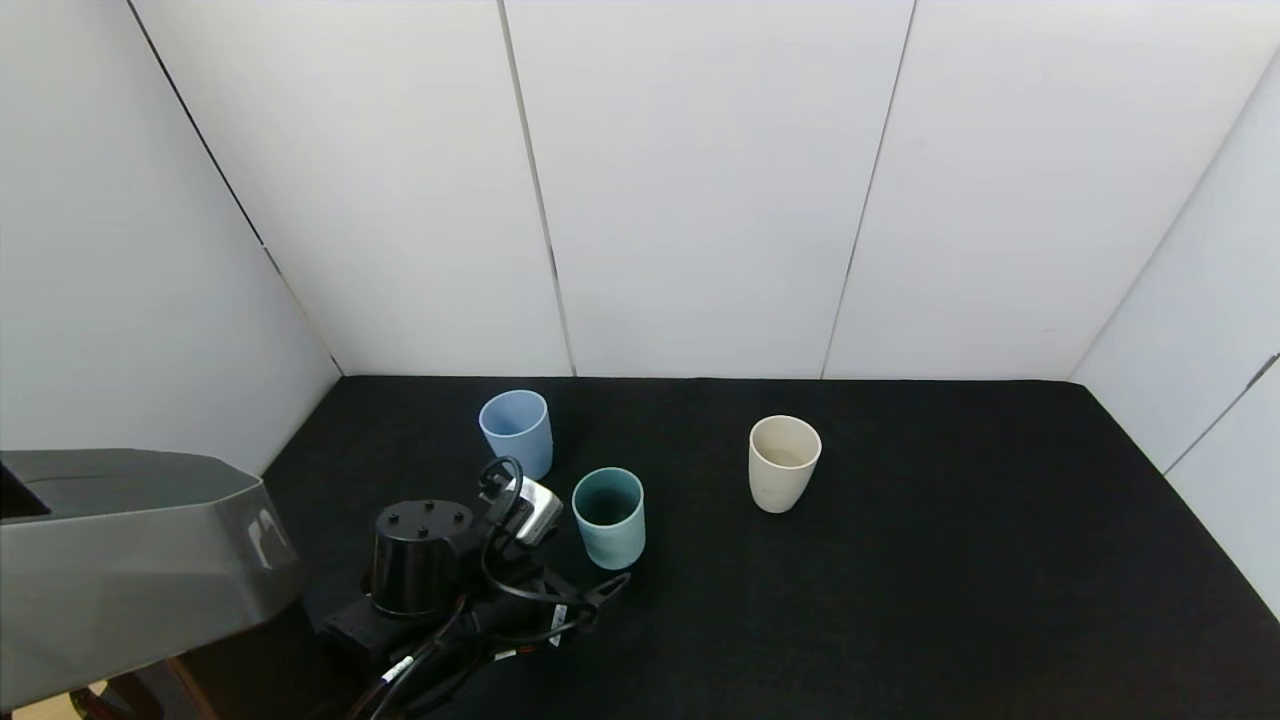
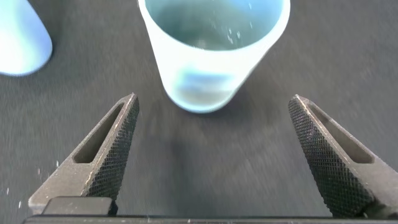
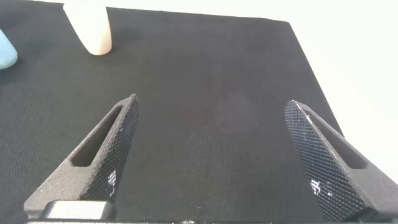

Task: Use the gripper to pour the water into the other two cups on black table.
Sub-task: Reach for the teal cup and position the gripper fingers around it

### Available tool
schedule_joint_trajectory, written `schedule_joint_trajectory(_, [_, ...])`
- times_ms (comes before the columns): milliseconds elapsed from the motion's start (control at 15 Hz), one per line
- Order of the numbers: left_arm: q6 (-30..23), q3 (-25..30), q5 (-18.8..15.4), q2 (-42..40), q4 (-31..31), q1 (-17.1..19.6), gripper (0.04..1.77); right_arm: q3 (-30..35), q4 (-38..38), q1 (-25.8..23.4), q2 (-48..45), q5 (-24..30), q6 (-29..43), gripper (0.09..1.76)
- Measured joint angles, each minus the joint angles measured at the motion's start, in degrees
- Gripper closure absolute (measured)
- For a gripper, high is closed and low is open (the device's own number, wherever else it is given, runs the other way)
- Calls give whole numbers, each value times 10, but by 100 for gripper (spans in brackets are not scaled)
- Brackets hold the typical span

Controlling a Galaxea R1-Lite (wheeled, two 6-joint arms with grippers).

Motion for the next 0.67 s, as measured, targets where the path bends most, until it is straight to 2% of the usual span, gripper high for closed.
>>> schedule_joint_trajectory(667, [1, -81, 11, 50, 7, -3, 9, 0, 0, 0, 0, 0, 0, 14])
